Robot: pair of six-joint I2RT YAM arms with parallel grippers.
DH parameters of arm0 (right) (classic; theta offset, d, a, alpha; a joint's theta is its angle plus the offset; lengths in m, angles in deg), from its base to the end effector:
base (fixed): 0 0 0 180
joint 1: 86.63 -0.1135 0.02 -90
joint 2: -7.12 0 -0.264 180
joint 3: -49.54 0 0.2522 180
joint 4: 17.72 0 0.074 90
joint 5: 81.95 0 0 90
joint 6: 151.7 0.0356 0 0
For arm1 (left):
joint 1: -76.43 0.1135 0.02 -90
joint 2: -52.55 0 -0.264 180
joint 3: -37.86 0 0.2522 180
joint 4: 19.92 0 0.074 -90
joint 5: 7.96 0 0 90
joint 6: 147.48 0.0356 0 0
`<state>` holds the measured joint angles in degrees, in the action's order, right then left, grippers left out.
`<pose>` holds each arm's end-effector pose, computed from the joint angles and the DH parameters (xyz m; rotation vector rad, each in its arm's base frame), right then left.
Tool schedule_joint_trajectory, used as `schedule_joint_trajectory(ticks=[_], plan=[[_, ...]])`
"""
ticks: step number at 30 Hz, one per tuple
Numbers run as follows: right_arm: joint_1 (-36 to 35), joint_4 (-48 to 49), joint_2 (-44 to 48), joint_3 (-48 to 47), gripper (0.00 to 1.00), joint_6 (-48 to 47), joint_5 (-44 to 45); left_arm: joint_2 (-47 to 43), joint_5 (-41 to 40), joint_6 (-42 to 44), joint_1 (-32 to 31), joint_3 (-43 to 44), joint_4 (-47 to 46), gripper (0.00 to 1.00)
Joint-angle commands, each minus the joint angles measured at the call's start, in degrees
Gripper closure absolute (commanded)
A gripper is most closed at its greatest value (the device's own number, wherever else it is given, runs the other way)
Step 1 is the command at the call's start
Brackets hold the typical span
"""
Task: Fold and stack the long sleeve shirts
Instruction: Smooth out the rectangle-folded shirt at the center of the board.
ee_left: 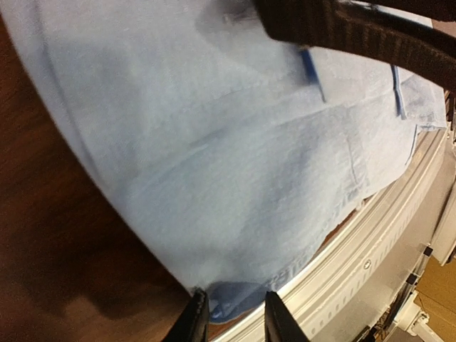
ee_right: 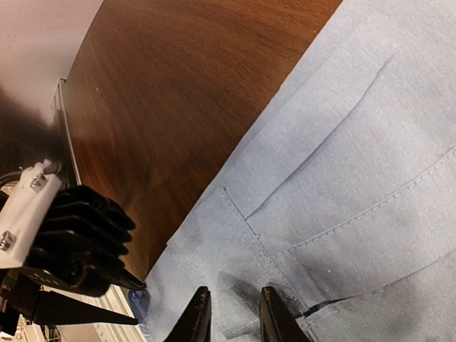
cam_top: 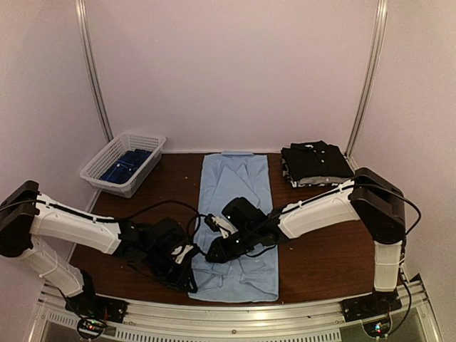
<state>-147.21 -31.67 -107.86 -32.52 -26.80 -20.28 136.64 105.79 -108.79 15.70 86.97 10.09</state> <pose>0.1892 0.3700 0.1389 -0.8662 2.5833 1.2532 0.1070 -0.2203 0.1349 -0.3746 -2.8918 0.8780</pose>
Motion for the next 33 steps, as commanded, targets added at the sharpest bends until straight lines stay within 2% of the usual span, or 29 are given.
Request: schedule_joint_trajectory(ticks=[1, 5, 11, 17, 26, 30, 33], plan=[[1.1, -0.9, 4.9, 0.0, 0.74, -0.3, 2.0, -4.2, -3.8, 1.6, -0.2, 4.4, 7.6, 0.71], [3.7, -3.1, 10.2, 1.4, 0.73, -0.8, 5.0, -6.8, -5.8, 2.7, 1.6, 7.3, 10.2, 0.70], [9.3, -3.6, 17.7, 7.9, 0.72, 0.4, 7.4, -8.9, -8.8, 5.6, 8.9, 10.9, 11.0, 0.71], [13.1, -1.7, 23.6, 15.4, 0.71, 2.6, 7.4, -4.6, -8.8, 7.9, 14.7, 12.8, 8.4, 0.72], [14.6, -0.8, 30.3, 26.8, 0.70, 4.7, 8.3, 0.4, -5.9, 7.7, 15.9, 11.1, 4.5, 0.72], [14.7, -0.3, 30.3, 26.0, 0.70, 4.7, 9.2, 1.5, -5.3, 8.3, 15.9, 12.6, 3.5, 0.71], [15.4, 0.0, 28.1, 21.6, 0.69, 3.7, 9.5, 2.7, -5.0, 8.6, 15.9, 13.5, 3.3, 0.72]])
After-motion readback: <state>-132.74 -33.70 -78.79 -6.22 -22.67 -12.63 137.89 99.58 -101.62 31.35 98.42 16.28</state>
